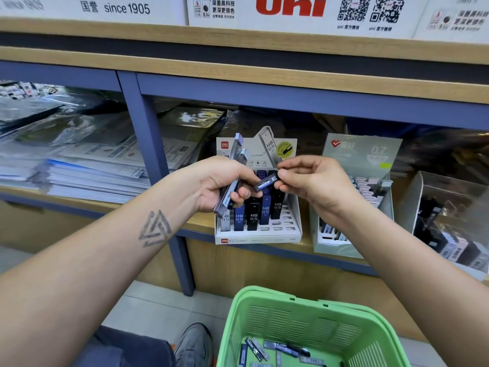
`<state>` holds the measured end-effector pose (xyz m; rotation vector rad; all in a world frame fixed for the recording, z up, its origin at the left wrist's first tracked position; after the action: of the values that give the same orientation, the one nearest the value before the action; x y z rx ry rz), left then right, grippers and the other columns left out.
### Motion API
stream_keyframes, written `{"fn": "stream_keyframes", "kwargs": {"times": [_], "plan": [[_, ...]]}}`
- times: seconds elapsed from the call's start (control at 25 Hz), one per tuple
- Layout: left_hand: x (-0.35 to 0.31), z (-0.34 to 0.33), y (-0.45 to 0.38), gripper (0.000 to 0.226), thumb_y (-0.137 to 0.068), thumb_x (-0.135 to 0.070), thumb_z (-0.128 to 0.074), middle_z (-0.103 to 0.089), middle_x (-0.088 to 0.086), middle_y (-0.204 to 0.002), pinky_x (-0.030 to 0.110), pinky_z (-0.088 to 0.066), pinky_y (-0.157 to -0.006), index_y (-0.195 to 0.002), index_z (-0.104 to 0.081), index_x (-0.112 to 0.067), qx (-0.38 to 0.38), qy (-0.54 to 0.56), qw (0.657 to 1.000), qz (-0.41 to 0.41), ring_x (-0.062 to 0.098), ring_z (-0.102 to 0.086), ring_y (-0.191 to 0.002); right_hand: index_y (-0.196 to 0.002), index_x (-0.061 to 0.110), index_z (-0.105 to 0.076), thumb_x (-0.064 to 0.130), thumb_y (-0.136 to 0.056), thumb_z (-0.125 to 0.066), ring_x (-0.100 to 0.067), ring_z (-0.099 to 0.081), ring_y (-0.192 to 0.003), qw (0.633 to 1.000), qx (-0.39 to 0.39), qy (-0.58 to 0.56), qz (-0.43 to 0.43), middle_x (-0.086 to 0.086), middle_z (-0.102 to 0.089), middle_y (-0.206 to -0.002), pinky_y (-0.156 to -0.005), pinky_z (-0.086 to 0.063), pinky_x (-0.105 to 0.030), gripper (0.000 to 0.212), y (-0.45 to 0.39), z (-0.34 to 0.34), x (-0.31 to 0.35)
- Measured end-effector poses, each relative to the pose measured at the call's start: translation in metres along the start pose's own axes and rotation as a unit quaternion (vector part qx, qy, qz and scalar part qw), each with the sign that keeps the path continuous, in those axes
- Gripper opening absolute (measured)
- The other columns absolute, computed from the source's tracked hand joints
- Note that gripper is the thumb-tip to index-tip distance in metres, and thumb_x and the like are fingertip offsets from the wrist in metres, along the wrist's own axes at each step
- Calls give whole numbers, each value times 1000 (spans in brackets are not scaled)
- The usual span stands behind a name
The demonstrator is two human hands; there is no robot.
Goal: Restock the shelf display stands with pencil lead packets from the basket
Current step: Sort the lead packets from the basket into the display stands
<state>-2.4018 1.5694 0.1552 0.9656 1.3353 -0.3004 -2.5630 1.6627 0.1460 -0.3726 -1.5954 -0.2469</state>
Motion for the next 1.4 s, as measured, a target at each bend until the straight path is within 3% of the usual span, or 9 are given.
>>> {"fn": "stream_keyframes", "kwargs": {"times": [0.32, 0.56, 0.72, 0.8, 0.88, 0.96, 1.08, 1.16, 1.4], "plan": [[-3, -3, 4, 8, -96, 2, -57, -65, 18, -73, 13, -30, -35, -88, -58, 0, -21, 18, 1000, -15, 6, -40, -39, -101, -2, -70, -9, -86, -68, -27, -75, -81, 1000, 9, -17, 4, -20, -73, -86, -78, -62, -27, 16, 9, 13, 11], [-15, -29, 0, 6, -92, 3, -48, -63, 18, -72, 15, -33, -34, -93, -54, 0, -13, 57, 998, -4, 8, -40, -43, -104, -5, -68, -5, -85, -71, -21, -74, -70, 998, -37, 14, 44, -16, -73, -77, -66, -60, -22, 19, 16, 51, 29], [-21, -65, -6, 28, -88, 13, -38, -66, 28, -97, 19, -48, -45, -112, -53, 8, 22, 115, 993, -3, 16, -54, -57, -104, -4, -69, -5, -83, -71, -21, -74, -71, 996, -73, 19, 43, -16, -74, -78, -67, -61, -23, 21, 29, 96, 34], [-24, -89, -11, 32, -91, 16, -39, -69, 33, -107, 30, -61, -62, -122, -49, 10, 58, 136, 989, 8, 27, -69, -69, -105, -3, -69, -4, -83, -72, -21, -73, -70, 995, -88, 29, 41, -15, -73, -78, -68, -62, -24, 22, 36, 117, 33], [-26, -113, -13, 32, -95, 16, -40, -69, 31, -111, 44, -61, -74, -124, -49, 8, 94, 144, 985, 19, 35, -74, -80, -102, -2, -69, -4, -83, -72, -21, -73, -70, 992, -106, 50, 41, -16, -73, -80, -68, -62, -24, 20, 44, 137, 32], [-27, -134, -17, 33, -96, 13, -41, -72, 25, -110, 50, -60, -74, -127, -48, 3, 117, 136, 983, 25, 36, -75, -82, -100, -1, -70, -4, -84, -73, -20, -73, -69, 989, -119, 73, 43, -16, -74, -80, -65, -61, -23, 16, 52, 157, 34], [-25, -162, -25, 21, -100, 2, -46, -75, 16, -95, 30, -61, -57, -119, -54, 1, 129, 96, 987, 26, 23, -71, -63, -97, 1, -70, -4, -85, -72, -21, -72, -69, 985, -143, 91, 38, -14, -74, -78, -65, -61, -25, 13, 66, 187, 36], [-24, -182, -34, 11, -102, -4, -49, -69, 13, -79, 16, -47, -41, -107, -57, 1, 125, 78, 989, 22, 10, -55, -45, -97, 2, -71, -3, -85, -73, -24, -72, -72, 979, -162, 119, 33, -16, -74, -80, -69, -61, -31, 13, 76, 208, 36], [-18, -226, -54, 14, -99, -4, -48, -56, 10, -69, 14, -38, -44, -89, -57, 1, 144, 96, 984, 43, 10, -47, -52, -91, 10, -75, 0, -84, -77, -27, -76, -79, 946, -227, 222, 59, -13, -76, -84, -76, -61, -38, 12, 97, 259, 34]]}}
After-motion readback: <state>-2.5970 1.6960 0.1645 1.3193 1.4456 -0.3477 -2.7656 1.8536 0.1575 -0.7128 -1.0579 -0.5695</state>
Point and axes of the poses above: each hand's wrist, its own y-axis away from the middle knuckle, its own z-axis out of the back of the hand, x = y × z, the point moved 2 cm from there along -y, towards the middle knuckle
